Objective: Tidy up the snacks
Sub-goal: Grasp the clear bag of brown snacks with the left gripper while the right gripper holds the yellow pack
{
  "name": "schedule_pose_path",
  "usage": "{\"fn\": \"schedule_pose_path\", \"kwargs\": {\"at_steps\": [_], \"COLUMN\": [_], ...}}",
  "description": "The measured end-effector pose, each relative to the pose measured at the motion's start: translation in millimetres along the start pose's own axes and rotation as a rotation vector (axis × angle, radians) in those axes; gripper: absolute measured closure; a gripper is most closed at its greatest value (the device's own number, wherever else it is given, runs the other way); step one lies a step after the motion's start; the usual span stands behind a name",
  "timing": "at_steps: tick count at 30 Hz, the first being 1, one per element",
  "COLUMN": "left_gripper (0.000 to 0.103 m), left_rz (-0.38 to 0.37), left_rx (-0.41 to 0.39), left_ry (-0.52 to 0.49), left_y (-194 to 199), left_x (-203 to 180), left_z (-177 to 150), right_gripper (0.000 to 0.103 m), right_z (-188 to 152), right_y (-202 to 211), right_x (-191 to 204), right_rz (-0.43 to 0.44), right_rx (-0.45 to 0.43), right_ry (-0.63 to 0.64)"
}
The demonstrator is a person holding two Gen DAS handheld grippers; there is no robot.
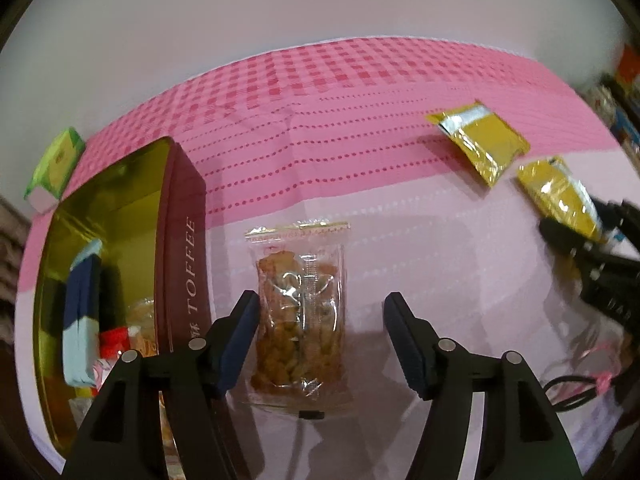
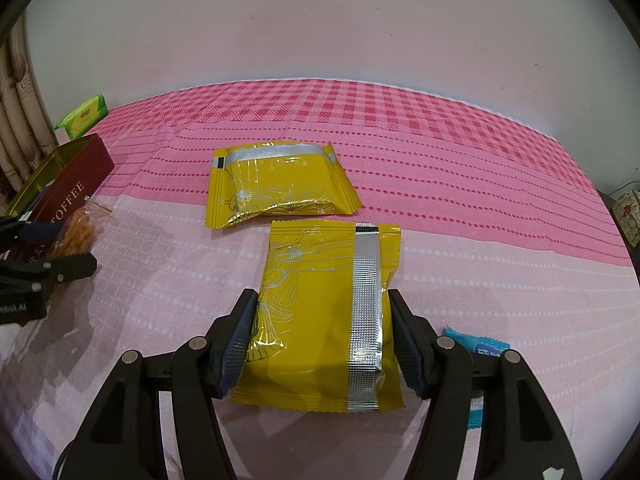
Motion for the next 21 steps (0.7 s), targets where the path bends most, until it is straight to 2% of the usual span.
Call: {"fn": "schedule_pose_path", "kwargs": {"at_steps": [4,5,6,8,21], "left_gripper": [0.039,0.042,0.052,0.064,0.064], "left_rz": [0.004,0.008,0.017,-0.035,-0.051], "left_rx": [-0.002,0.002,0.005,0.019,-0.003], "left_ry": [-0.002,-0.002,-0.005,0.001,-0.017], "left_y": [-1,-1,0,0,15], "left_x": [-2,-2,-3,-7,-21], "left_z": [-1,-1,-1,-2,4], "right_gripper": [0.042,0.042,0.042,0.042,0.042], "right_z": [0,0,0,0,0], "right_y": [0,0,0,0,0], "right_x": [0,1,0,1,0], "right_rz": [0.000,0.000,0.000,0.001,0.001], "right_rx": [0.000,0.000,0.000,0.000,0.001], "right_ry": [0.000,0.000,0.000,0.000,0.000]}}
Point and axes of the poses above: each gripper's, at about its wrist camera, not at the fingertips, and y roughly against the way its jaws point, x to its left, z to its top, the point moved 9 cm from there along -y, roughly the way its jaws point, and after that the axes turned 5 degrees about -y, right-handed, at the moved point
